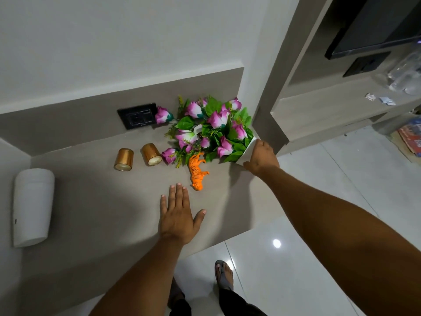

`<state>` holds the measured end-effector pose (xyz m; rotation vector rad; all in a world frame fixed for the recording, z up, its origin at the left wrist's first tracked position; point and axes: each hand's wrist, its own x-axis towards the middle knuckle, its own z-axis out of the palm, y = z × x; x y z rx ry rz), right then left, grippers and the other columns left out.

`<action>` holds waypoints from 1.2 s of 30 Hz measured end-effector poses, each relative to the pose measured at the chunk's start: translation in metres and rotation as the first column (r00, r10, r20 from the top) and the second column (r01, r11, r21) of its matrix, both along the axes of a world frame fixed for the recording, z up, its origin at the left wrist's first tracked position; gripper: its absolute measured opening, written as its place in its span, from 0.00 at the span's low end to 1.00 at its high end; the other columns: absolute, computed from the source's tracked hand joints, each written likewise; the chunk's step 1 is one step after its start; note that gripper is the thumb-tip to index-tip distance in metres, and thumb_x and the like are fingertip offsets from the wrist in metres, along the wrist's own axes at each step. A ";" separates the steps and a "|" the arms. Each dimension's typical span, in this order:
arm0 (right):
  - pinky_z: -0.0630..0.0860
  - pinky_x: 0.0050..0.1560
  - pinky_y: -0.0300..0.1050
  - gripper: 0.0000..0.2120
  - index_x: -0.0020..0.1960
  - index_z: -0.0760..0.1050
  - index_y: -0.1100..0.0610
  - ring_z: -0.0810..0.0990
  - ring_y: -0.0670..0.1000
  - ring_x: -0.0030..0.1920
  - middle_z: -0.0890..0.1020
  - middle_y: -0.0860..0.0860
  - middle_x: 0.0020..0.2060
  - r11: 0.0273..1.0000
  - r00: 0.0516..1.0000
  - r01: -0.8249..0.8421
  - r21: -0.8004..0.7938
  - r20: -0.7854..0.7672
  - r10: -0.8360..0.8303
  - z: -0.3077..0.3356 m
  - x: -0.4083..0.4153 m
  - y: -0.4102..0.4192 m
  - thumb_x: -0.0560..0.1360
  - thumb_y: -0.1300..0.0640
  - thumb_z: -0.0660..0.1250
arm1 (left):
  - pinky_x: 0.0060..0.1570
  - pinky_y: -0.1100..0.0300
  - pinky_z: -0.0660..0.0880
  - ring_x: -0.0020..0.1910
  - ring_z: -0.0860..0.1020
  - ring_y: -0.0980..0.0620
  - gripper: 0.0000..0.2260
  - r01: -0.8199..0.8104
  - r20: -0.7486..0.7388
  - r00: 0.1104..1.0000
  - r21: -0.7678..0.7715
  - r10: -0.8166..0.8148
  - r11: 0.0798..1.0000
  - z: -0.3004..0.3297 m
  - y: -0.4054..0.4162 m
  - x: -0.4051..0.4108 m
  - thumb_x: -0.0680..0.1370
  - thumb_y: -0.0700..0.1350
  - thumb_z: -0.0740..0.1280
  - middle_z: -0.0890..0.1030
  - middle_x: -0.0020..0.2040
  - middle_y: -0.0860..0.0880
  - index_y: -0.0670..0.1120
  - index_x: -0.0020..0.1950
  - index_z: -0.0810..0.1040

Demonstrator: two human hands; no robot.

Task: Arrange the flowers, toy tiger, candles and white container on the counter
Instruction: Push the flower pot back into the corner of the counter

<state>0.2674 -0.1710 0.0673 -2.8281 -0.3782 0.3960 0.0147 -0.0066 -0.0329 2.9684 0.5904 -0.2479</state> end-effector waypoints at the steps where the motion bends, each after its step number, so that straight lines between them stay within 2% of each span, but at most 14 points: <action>1: 0.71 0.67 0.58 0.40 0.73 0.62 0.61 0.71 0.62 0.67 0.72 0.60 0.66 1.000 0.999 0.010 0.001 -0.035 -0.010 0.002 0.007 0.002 0.68 0.54 0.79 | 0.79 0.39 0.47 0.82 0.47 0.41 0.43 -0.006 0.008 1.000 0.000 0.006 1.000 0.000 0.000 0.000 0.79 0.72 0.42 0.51 0.83 0.41 0.41 0.82 0.49; 5: 0.76 0.62 0.55 0.42 0.70 0.65 0.60 0.75 0.61 0.62 0.75 0.58 0.61 1.000 0.989 -0.008 -0.029 -0.149 0.004 0.009 0.030 0.008 0.64 0.53 0.82 | 0.79 0.39 0.48 0.82 0.48 0.41 0.44 -0.014 0.035 0.999 -0.010 0.015 1.000 -0.001 -0.001 0.002 0.78 0.73 0.44 0.52 0.83 0.41 0.41 0.82 0.50; 9: 0.76 0.56 0.52 0.42 0.68 0.67 0.59 0.76 0.59 0.58 0.74 0.56 0.56 0.999 0.987 -0.031 -0.028 -0.159 0.026 0.007 0.040 0.003 0.61 0.48 0.83 | 0.79 0.39 0.47 0.82 0.46 0.42 0.45 -0.015 0.038 0.999 -0.012 0.015 1.000 -0.001 0.000 0.003 0.77 0.74 0.43 0.50 0.83 0.42 0.42 0.82 0.49; 15: 0.77 0.54 0.52 0.46 0.68 0.68 0.58 0.78 0.60 0.59 0.75 0.56 0.60 0.972 0.983 0.150 0.182 -0.132 -0.127 -0.011 0.033 -0.022 0.57 0.47 0.84 | 0.79 0.39 0.49 0.82 0.47 0.43 0.45 -0.030 0.061 0.998 -0.012 0.030 0.999 -0.002 0.000 0.002 0.77 0.75 0.44 0.52 0.83 0.42 0.42 0.82 0.50; 18: 0.75 0.48 0.46 0.41 0.64 0.71 0.60 0.80 0.58 0.54 0.78 0.56 0.55 0.907 0.978 0.208 0.366 -0.062 -0.199 -0.024 0.027 -0.038 0.57 0.49 0.85 | 0.79 0.39 0.50 0.82 0.48 0.43 0.45 -0.038 0.066 0.997 -0.006 0.039 0.999 -0.003 0.000 0.002 0.77 0.75 0.44 0.53 0.83 0.42 0.42 0.82 0.51; 21: 0.73 0.38 0.28 0.25 0.48 0.76 0.49 0.81 0.45 0.41 0.82 0.44 0.42 0.780 0.976 0.188 0.597 -0.022 -0.218 -0.029 0.022 -0.043 0.58 0.56 0.85 | 0.78 0.39 0.50 0.82 0.48 0.43 0.45 -0.042 0.062 0.997 -0.018 0.043 0.999 -0.004 0.001 0.002 0.77 0.75 0.45 0.54 0.82 0.43 0.43 0.82 0.52; 23: 0.70 0.32 0.23 0.25 0.45 0.73 0.46 0.80 0.38 0.39 0.79 0.40 0.40 0.665 0.960 0.220 0.714 -0.039 -0.276 -0.027 0.022 -0.035 0.58 0.59 0.85 | 0.78 0.39 0.51 0.82 0.48 0.43 0.45 -0.048 0.055 0.997 -0.022 0.049 0.999 -0.004 0.000 0.003 0.77 0.75 0.45 0.54 0.82 0.43 0.43 0.82 0.52; 24: 0.70 0.32 0.22 0.27 0.48 0.73 0.48 0.80 0.41 0.40 0.79 0.42 0.41 0.614 0.949 0.253 0.748 -0.068 -0.308 -0.026 0.023 -0.029 0.59 0.59 0.85 | 0.78 0.39 0.51 0.82 0.49 0.43 0.45 -0.051 0.058 0.997 -0.029 0.053 0.998 -0.005 0.000 0.002 0.77 0.75 0.45 0.55 0.82 0.43 0.43 0.82 0.52; 27: 0.72 0.38 0.25 0.34 0.59 0.70 0.62 0.81 0.51 0.47 0.80 0.53 0.49 0.493 0.917 0.339 0.801 -0.165 -0.363 -0.023 0.033 0.001 0.60 0.61 0.85 | 0.78 0.39 0.51 0.82 0.50 0.44 0.45 -0.054 0.093 0.994 -0.045 0.058 0.998 -0.006 -0.001 0.002 0.77 0.75 0.47 0.55 0.82 0.44 0.43 0.82 0.54; 31: 0.66 0.54 0.28 0.39 0.66 0.62 0.65 0.75 0.52 0.56 0.73 0.56 0.58 0.442 0.907 0.368 0.818 -0.212 -0.363 -0.020 0.047 0.041 0.64 0.66 0.81 | 0.78 0.41 0.49 0.82 0.48 0.45 0.46 -0.067 0.096 0.993 -0.040 0.071 0.997 -0.006 -0.001 0.002 0.76 0.76 0.46 0.53 0.83 0.45 0.44 0.82 0.52; 33: 0.70 0.65 0.45 0.37 0.70 0.58 0.66 0.73 0.55 0.62 0.70 0.59 0.66 0.383 0.909 0.385 0.840 -0.274 -0.314 -0.023 0.057 0.059 0.68 0.73 0.75 | 0.79 0.41 0.47 0.82 0.45 0.45 0.46 -0.074 0.090 0.993 -0.039 0.077 0.997 -0.006 0.000 0.003 0.75 0.77 0.44 0.50 0.83 0.46 0.46 0.82 0.50; 34: 0.71 0.67 0.55 0.37 0.71 0.56 0.66 0.73 0.57 0.65 0.68 0.60 0.68 0.348 0.907 0.397 0.849 -0.304 -0.292 -0.025 0.060 0.067 0.69 0.76 0.73 | 0.79 0.41 0.48 0.82 0.45 0.45 0.46 -0.078 0.098 0.992 -0.043 0.082 0.996 -0.005 0.000 0.004 0.75 0.77 0.44 0.50 0.83 0.47 0.46 0.82 0.51; 35: 0.72 0.66 0.58 0.38 0.71 0.56 0.66 0.73 0.58 0.65 0.68 0.60 0.67 0.342 0.902 0.406 0.848 -0.311 -0.301 -0.027 0.063 0.075 0.69 0.76 0.73 | 0.79 0.41 0.49 0.82 0.46 0.45 0.45 -0.082 0.110 0.990 -0.049 0.087 0.995 -0.006 0.000 0.004 0.75 0.77 0.45 0.51 0.83 0.47 0.46 0.82 0.52; 36: 0.73 0.66 0.57 0.39 0.70 0.57 0.67 0.74 0.57 0.64 0.69 0.60 0.65 0.354 0.893 0.412 0.839 -0.295 -0.341 -0.030 0.065 0.083 0.67 0.74 0.76 | 0.78 0.41 0.50 0.82 0.47 0.45 0.45 -0.087 0.122 0.988 -0.056 0.093 0.995 -0.007 0.000 0.004 0.76 0.76 0.47 0.53 0.83 0.47 0.46 0.82 0.53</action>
